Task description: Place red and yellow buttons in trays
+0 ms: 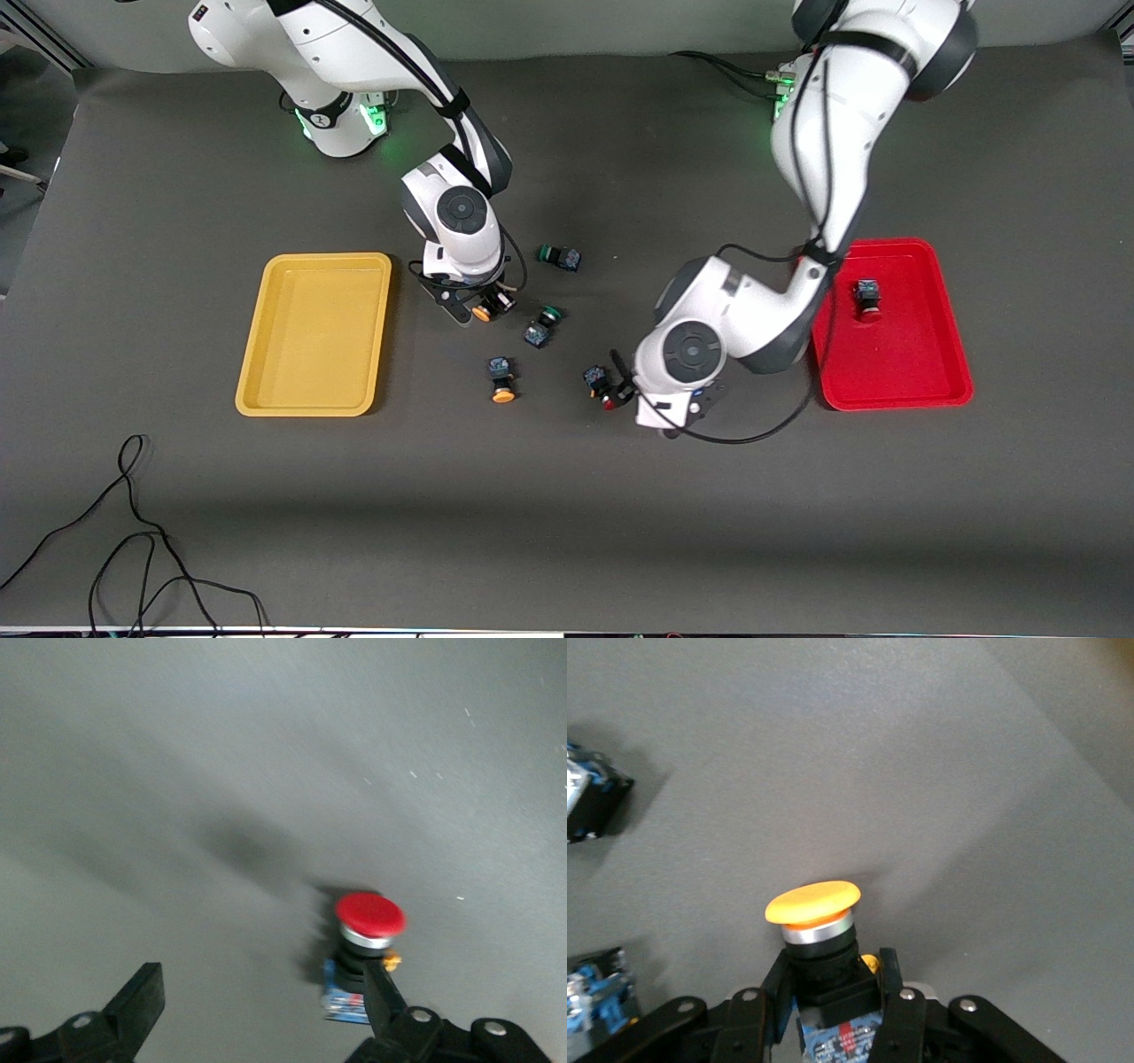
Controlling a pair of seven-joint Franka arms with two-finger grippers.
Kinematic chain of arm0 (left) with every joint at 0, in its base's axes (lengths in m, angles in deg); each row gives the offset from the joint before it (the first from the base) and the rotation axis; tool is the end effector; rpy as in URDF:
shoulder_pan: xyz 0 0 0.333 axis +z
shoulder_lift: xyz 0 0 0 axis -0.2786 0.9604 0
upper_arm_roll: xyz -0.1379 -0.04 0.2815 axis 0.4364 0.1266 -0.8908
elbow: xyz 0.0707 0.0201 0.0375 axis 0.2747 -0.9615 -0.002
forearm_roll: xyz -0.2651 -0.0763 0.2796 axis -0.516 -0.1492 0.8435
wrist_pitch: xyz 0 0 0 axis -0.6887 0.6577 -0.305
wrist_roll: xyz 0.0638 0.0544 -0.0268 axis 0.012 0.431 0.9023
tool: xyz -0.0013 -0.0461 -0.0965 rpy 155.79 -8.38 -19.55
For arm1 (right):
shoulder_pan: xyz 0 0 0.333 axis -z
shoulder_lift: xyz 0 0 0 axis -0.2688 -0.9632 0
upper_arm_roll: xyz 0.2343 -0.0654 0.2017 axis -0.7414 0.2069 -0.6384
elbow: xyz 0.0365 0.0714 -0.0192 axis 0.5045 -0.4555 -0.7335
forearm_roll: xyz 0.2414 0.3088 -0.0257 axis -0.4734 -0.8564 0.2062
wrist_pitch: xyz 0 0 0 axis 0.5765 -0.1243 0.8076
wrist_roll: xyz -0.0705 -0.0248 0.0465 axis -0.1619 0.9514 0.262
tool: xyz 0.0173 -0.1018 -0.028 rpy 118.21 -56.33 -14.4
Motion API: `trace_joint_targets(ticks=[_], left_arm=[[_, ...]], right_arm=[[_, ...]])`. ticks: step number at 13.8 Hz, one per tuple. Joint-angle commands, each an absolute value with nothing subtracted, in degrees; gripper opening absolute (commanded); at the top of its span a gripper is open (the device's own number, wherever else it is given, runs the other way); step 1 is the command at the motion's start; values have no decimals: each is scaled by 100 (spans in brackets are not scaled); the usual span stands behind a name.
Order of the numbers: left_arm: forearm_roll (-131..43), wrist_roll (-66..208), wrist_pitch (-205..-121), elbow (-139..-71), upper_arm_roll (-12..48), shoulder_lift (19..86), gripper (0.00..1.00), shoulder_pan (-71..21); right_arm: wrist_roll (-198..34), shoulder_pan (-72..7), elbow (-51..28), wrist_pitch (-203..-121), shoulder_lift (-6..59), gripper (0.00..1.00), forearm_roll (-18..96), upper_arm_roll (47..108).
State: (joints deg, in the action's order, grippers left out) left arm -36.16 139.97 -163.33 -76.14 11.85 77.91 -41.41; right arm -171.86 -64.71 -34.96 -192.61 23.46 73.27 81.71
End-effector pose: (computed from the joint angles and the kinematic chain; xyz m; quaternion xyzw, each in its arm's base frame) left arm 0.6182 -0.4216 0.2339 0.9271 0.3618 -0.0947 0.0258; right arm 0.4355 0.3598 0.1802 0.9193 -0.3917 0.0089 0.0365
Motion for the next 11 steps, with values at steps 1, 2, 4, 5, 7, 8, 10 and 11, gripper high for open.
trace_joint_targets(ticks=[1, 2, 4, 5, 7, 8, 10, 11], left_arm=[[-3596, 14384, -16234, -6849, 1064, 8283, 99, -4482], [-3552, 14270, -16322, -6865, 1064, 8327, 99, -4483], [-3534, 14103, -16410, -6918, 1064, 8424, 95, -4518], [-3525, 14094, -16523, -6918, 1055, 8477, 93, -4562], [-3525, 14085, -16682, -6936, 1055, 8547, 83, -4571], [-3516, 14076, -16735, -6953, 1055, 8582, 70, -4640], [-3403, 14058, -16814, -6997, 1055, 8600, 5, -4667], [-3393, 14076, -16815, -6989, 1055, 8583, 0, -4659]], right_arm=[[-16959, -6446, -3372, -18434, 2939, 9, 7258, 8228], [-16766, -6420, -3284, -17951, 3202, 9, 7258, 8307], [-16440, -6428, -3064, -17037, 3721, 9, 7249, 8518], [-16299, -6420, -2959, -16667, 3914, 9, 7240, 8588], [-15844, -6428, -2826, -16217, 4126, 9, 7196, 8895], [-15354, -6428, -2826, -16111, 4223, 9, 7144, 9131], [-14098, -6428, -2852, -15883, 4364, 9, 7126, 9807], [-13257, -6437, -2870, -15768, 4425, 9, 7126, 10150]])
